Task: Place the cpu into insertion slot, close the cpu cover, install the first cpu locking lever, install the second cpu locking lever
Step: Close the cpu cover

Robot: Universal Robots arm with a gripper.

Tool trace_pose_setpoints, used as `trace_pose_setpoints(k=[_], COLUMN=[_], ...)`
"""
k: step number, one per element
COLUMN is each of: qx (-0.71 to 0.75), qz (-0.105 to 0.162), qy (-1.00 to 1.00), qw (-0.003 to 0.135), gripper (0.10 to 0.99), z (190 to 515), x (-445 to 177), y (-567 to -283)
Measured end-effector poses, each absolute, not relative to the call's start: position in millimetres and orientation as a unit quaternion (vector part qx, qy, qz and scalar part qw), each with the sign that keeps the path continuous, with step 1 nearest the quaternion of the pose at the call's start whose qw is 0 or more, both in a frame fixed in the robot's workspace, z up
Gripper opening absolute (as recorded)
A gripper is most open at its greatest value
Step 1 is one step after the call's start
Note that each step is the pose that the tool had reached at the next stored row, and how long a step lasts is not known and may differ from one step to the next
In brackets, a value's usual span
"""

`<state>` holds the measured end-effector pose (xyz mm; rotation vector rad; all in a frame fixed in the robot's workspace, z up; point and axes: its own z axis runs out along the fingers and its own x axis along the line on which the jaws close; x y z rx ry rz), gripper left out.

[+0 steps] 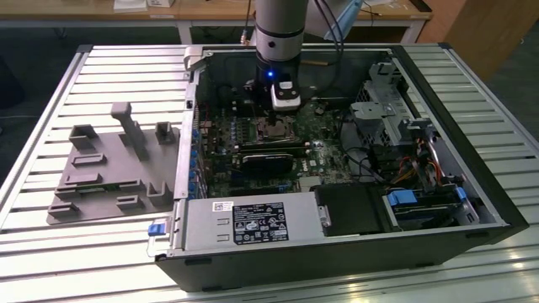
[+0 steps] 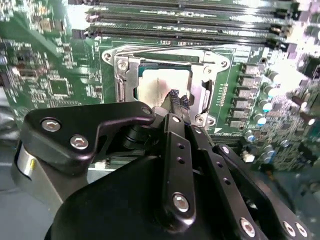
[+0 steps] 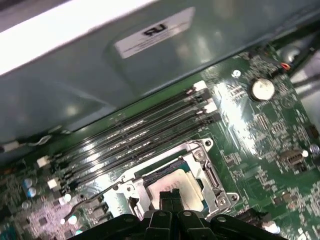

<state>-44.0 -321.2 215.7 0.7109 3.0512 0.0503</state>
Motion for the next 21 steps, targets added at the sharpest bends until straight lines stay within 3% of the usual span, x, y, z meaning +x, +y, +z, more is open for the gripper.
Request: trace_pose_setpoints(k=[21], qx=[0.047], qz=[0.017], qy=[0.999], qw=[0.005], gripper=[0.102], z=[215.0], x=[-44.0], y=[-321.4])
